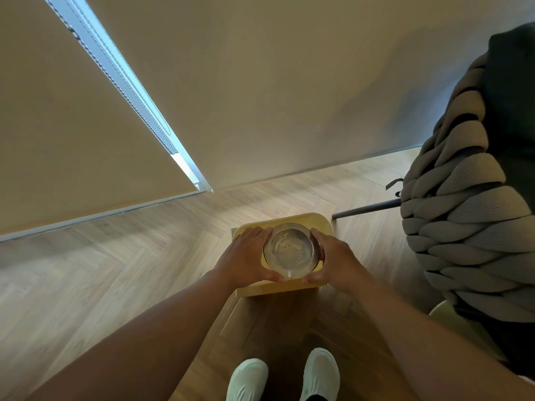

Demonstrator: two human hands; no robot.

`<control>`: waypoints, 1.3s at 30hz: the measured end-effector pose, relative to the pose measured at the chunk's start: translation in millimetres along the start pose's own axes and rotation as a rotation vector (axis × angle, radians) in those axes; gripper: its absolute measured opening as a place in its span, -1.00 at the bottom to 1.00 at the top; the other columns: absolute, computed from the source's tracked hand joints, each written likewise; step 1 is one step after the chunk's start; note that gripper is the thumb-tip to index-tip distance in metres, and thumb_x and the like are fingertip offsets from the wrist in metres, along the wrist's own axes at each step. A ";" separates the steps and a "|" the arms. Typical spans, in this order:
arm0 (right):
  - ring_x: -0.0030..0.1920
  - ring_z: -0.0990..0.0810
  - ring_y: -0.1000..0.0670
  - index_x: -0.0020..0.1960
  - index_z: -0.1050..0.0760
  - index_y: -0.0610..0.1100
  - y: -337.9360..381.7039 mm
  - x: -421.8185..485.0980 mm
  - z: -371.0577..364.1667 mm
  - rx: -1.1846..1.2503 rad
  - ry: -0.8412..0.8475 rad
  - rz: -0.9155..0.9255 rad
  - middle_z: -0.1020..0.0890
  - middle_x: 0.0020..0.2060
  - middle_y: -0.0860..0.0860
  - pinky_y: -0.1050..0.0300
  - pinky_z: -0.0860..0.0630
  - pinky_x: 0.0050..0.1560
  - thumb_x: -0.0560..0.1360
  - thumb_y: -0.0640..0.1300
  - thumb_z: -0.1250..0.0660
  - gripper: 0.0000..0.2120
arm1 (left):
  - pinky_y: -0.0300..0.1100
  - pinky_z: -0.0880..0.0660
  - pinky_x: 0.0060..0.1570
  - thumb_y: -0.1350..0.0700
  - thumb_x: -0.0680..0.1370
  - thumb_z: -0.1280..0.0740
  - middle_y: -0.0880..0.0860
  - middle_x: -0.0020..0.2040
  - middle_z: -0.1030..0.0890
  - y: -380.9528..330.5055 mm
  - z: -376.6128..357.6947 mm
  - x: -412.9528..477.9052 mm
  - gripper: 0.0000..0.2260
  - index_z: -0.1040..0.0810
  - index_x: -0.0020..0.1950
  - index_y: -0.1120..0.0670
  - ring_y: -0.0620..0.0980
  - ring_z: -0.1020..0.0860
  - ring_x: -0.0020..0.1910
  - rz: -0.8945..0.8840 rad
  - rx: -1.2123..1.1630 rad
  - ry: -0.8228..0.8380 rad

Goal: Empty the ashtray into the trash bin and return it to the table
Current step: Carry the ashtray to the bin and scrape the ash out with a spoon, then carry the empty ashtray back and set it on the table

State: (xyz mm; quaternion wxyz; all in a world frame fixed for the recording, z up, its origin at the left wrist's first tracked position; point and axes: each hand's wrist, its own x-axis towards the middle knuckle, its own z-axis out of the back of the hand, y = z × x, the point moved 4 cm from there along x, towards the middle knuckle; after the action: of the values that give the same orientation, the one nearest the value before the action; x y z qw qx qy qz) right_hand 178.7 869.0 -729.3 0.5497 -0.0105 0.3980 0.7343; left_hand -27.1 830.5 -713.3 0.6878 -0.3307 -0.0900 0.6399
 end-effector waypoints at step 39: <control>0.08 -0.57 0.07 0.27 -0.40 0.06 212.5 -395.4 172.0 0.185 -0.534 -0.134 -0.61 0.07 0.11 0.04 -0.57 0.12 0.18 0.08 -0.65 -0.25 | -0.07 -0.50 0.03 -0.33 0.14 -0.55 0.05 0.11 -0.58 -294.8 236.0 -213.8 -0.15 -0.43 0.30 0.06 -0.04 -0.46 0.00 -0.638 0.236 0.159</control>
State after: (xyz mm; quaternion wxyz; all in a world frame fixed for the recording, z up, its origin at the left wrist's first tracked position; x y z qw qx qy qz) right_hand 234.3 638.8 -310.9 0.6809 0.2072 0.3031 0.6338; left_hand 50.5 720.9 -300.6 0.8916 -0.2528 -0.0602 0.3707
